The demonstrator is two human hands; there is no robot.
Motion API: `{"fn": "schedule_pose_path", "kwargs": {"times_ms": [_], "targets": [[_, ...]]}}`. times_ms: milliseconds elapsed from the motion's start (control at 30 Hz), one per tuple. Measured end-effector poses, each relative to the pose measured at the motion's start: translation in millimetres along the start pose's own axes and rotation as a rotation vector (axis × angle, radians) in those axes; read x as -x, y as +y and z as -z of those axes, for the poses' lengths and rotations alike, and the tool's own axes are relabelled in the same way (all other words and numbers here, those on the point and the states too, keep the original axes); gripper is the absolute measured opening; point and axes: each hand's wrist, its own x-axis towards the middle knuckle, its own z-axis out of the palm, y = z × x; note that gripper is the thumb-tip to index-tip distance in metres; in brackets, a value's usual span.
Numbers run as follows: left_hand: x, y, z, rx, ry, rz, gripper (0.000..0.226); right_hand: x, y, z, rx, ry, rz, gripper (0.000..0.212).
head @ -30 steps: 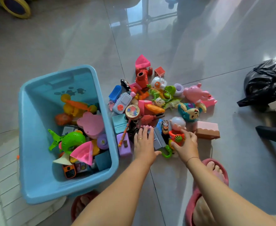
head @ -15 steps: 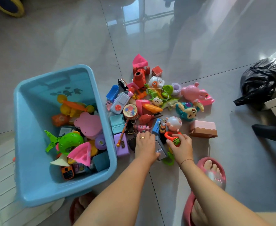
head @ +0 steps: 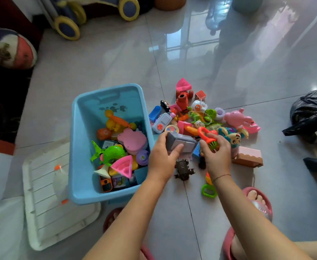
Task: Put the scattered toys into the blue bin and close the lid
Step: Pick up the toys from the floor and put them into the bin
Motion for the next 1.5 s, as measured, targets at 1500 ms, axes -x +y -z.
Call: {"fn": "schedule_pose_path", "kwargs": {"times_ms": [1500], "targets": [[-11.5, -111.4, -122.5, -0.6, -0.49, 0.178, 0.09, -23.3, 167.7, -4.1, 0.484, -0.298, -0.361, 0.056]]}}
